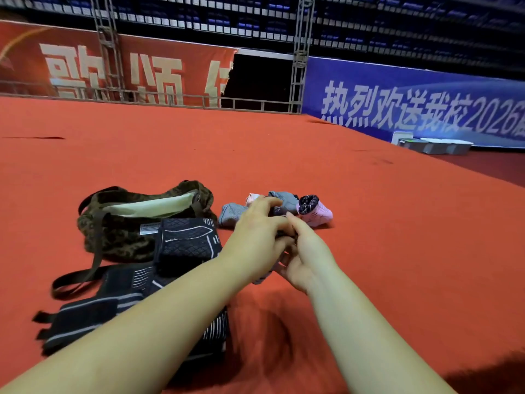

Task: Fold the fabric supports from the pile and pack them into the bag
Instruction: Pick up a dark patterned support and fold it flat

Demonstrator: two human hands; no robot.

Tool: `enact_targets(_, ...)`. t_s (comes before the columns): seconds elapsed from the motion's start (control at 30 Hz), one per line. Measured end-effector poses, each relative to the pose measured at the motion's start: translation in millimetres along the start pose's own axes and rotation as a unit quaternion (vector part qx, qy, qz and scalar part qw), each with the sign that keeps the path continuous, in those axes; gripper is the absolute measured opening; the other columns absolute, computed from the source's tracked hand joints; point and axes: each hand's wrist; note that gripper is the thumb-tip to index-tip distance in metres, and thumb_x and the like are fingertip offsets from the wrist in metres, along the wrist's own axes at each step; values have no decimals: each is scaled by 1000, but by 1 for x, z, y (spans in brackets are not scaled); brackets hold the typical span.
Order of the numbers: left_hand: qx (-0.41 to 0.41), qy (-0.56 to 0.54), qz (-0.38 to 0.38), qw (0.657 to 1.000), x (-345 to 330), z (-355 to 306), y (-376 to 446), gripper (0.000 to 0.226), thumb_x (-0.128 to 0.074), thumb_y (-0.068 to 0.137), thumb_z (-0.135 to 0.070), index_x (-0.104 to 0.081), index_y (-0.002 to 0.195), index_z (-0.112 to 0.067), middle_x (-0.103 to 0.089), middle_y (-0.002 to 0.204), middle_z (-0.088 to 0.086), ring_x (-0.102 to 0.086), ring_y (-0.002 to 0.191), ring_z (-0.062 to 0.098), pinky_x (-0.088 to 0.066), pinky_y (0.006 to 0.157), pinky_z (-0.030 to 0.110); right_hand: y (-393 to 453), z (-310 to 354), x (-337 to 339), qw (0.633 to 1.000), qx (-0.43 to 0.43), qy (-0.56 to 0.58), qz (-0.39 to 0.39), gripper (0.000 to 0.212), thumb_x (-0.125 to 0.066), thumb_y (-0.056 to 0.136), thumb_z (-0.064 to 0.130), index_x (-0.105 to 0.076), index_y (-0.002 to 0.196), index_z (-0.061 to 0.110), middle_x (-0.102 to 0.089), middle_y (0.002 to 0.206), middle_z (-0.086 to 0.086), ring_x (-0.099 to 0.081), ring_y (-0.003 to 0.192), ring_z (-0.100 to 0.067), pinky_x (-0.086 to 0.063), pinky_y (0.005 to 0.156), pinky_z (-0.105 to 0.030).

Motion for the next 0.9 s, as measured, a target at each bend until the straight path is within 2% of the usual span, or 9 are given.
enact_targets(0.13,20,-94,-32,995,-2,-12,-19,9,-64,83,-11,-65,92,-12,-44,132,0,-40,124,9,-26,101,15,-7,-3,4,999,32,-4,-18,11,-63,87,20,-68,91,13,-70,91,-8,-63,78,-22,-48,76,-36)
enact_targets(0.23,80,-203,-140,966,-3,-22,-34,28,-62,79,-1,-51,96,-21,-44,117,-3,-46,102,-8,-35,91,12,-12,-11,9,992,106,-53,-47,9,-61,90,19,-64,85,12,-64,77,-8,-56,66,-19,-44,60,-28)
enact_targets(0.3,148,-252,-185,938,-7,-22,-43,39,-60,80,2,-48,104,-26,-47,116,-5,-52,98,-6,-40,89,14,-18,-20,14,974,178,-112,-79,15,-62,90,18,-61,76,12,-61,69,-5,-53,58,-14,-39,52,-23)
enact_targets(0.37,207,-269,-187,922,-13,-23,-53,43,-62,81,0,-50,106,-32,-55,116,-6,-55,94,-6,-42,88,12,-24,-29,20,957,229,-145,-98,15,-64,88,16,-62,75,11,-64,67,-2,-55,55,-8,-44,51,-20)
enact_targets(0.43,232,-282,-176,914,-22,-24,-64,42,-67,80,-6,-53,101,-39,-61,111,-9,-57,92,-4,-45,94,22,-29,-38,25,949,248,-164,-108,10,-65,88,15,-65,79,9,-67,72,-3,-58,60,-8,-46,55,-18)
enact_targets(0.6,256,-174,-159,937,-36,-22,-85,22,-67,79,-33,-68,100,-36,-68,102,-14,-59,104,13,-40,99,43,-37,-56,39,929,268,-221,-129,10,-66,86,17,-65,77,14,-70,78,-2,-62,74,-15,-49,70,-27)
enact_targets(0.7,245,-219,-166,930,-34,-21,-92,13,-64,82,-32,-74,91,-32,-72,92,-14,-64,96,8,-46,94,40,-45,-56,45,892,300,-301,-151,8,-65,86,20,-63,80,15,-66,77,8,-59,74,-7,-42,64,-11)
enact_targets(0.83,227,-281,-154,920,-30,-29,-99,17,-67,85,-17,-75,89,-31,-73,89,-16,-65,89,-3,-50,89,27,-48,-60,51,872,306,-351,-151,9,-67,84,27,-60,85,21,-65,79,11,-62,75,-7,-47,67,-25)
enact_targets(0.9,219,-331,-146,906,-27,-30,-102,23,-65,85,-11,-74,86,-32,-73,88,-16,-66,89,-3,-51,87,24,-48,-63,52,873,310,-350,-138,8,-67,85,27,-62,89,22,-65,84,14,-61,79,-2,-46,70,-19)
Point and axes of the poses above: each hand's wrist, its own y-axis towards the middle knuckle, its own x-axis out of the back of the hand, z = x × y
